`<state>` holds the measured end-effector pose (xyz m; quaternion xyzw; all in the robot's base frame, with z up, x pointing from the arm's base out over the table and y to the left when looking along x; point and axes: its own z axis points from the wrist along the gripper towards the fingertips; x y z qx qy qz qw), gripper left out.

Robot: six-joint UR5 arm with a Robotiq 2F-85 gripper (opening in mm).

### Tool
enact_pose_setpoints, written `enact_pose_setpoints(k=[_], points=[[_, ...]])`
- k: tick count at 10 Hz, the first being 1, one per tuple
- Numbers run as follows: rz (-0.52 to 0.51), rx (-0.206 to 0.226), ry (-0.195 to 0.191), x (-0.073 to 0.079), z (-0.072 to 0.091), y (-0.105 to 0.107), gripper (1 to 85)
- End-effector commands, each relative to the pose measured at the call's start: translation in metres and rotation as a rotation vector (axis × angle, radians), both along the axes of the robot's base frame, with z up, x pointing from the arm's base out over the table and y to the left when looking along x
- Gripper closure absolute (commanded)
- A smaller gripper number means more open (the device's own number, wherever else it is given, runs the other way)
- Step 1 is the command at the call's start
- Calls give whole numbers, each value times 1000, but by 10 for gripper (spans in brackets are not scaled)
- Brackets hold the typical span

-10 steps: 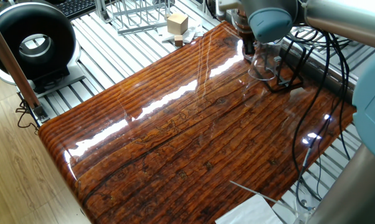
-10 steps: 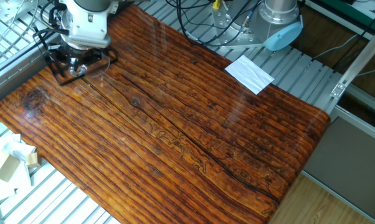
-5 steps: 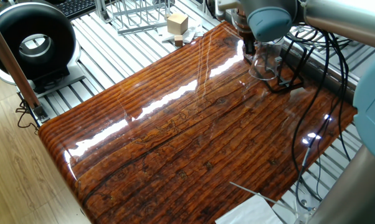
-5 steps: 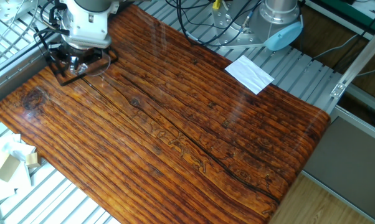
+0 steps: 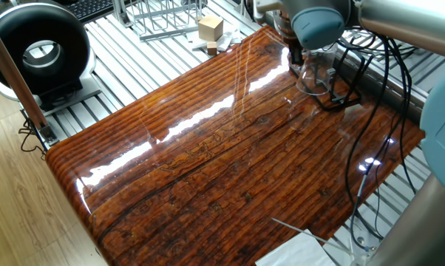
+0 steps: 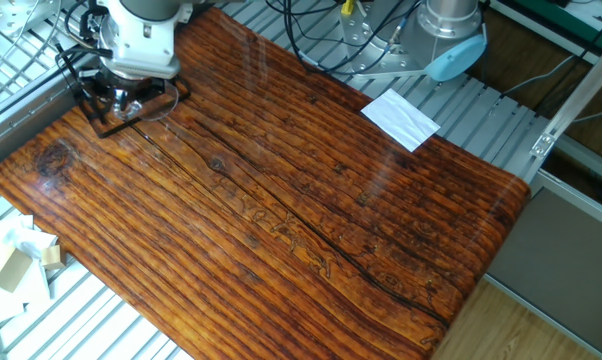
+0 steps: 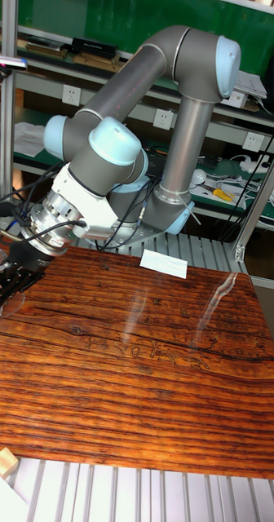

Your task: Take the cup off the cup rack

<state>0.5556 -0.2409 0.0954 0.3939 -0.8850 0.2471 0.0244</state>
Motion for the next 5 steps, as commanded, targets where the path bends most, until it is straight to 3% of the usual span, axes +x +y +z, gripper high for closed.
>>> enact_pose_setpoints(k=[1, 3, 5], points=[[6, -19, -14, 4, 5, -4, 843], [43, -86, -30, 11, 18, -17, 843], [40, -85, -29, 11, 18, -16, 843]])
